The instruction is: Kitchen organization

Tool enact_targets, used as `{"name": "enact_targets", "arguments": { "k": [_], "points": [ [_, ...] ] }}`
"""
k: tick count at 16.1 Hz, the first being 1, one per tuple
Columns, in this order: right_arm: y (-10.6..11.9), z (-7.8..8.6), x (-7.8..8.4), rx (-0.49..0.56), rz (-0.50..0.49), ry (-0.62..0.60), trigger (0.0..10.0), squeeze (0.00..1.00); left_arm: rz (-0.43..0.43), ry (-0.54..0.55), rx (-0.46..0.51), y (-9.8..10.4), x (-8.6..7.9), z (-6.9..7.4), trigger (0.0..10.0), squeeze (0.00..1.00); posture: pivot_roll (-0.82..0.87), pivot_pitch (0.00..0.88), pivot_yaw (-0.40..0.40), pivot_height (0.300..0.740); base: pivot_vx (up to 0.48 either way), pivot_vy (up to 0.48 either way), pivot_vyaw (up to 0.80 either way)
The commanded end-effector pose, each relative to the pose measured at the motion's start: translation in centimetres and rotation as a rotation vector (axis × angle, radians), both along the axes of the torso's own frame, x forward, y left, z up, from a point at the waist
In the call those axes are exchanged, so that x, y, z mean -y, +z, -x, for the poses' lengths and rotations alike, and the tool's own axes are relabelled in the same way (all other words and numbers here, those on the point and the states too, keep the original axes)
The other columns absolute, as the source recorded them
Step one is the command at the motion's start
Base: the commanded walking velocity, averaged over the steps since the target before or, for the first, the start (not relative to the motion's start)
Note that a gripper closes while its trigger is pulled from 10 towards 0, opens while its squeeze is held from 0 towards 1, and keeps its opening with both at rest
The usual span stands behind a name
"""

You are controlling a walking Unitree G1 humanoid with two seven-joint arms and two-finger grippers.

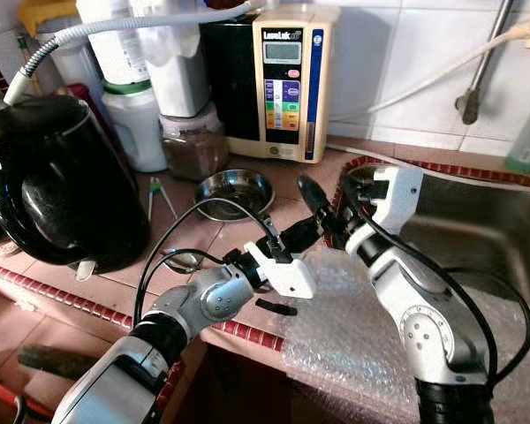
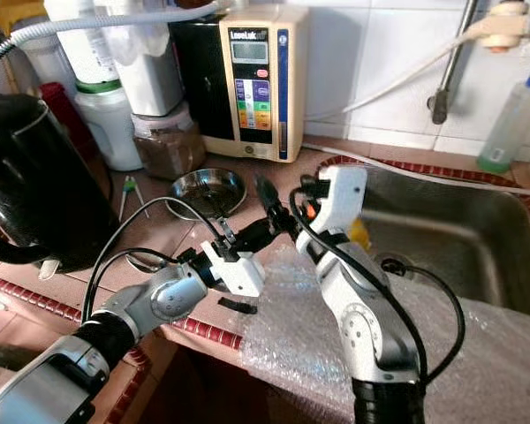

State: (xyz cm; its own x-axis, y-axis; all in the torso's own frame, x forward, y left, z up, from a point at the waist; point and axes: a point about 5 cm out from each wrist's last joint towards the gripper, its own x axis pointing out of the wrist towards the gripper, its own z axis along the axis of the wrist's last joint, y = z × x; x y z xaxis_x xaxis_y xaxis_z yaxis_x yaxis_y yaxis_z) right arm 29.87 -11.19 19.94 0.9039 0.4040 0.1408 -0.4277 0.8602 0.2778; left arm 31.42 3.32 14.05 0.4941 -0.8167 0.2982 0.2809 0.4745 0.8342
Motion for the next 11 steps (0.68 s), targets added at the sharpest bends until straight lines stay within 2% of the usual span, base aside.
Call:
{"name": "enact_targets", "arguments": {
  "k": [1, 4, 8, 9, 10, 11],
  "points": [
    [0.4, 0.5, -0.1, 0.015, -0.004, 0.016, 10.0, 0.00, -0.011, 0.013, 0.005, 0.2, -0.3, -0.4, 0.0, 0.00, -0.06, 0.000, 0.090, 0.740, 0.000, 0.000, 0.00],
    [-0.1, 1.0, 0.7, -0.007, -0.007, -0.025, 10.0, 0.00, 0.006, 0.048, -0.021, 0.3, -0.4, -0.8, 0.0, 0.00, -0.06, 0.000, 0.092, 0.740, 0.000, 0.000, 0.00],
    [-0.4, 1.4, 1.0, -0.016, 0.035, -0.059, 10.0, 0.00, 0.124, 0.178, -0.167, 0.7, -1.2, -2.5, 0.0, 0.00, -0.06, 0.000, 0.090, 0.740, 0.000, 0.000, 0.00],
    [-0.6, 1.6, 1.0, -0.020, 0.052, -0.064, 10.0, 0.00, 0.165, 0.219, -0.225, 0.7, -1.5, -3.0, 0.4, 0.00, -0.06, 0.000, 0.090, 0.740, 0.000, 0.000, 0.00],
    [-0.9, 2.0, 1.0, -0.026, 0.066, -0.066, 10.0, 0.22, 0.207, 0.258, -0.299, 0.6, -1.8, -3.5, 2.4, 0.00, -0.06, 0.000, 0.091, 0.740, 0.000, 0.000, 0.00],
    [-1.4, 2.6, 1.3, -0.044, 0.083, -0.070, 10.0, 0.16, 0.262, 0.298, -0.404, 0.3, -2.1, -4.1, 4.7, 0.00, -0.06, 0.000, 0.093, 0.740, 0.000, 0.000, 0.00]
  ]
}}
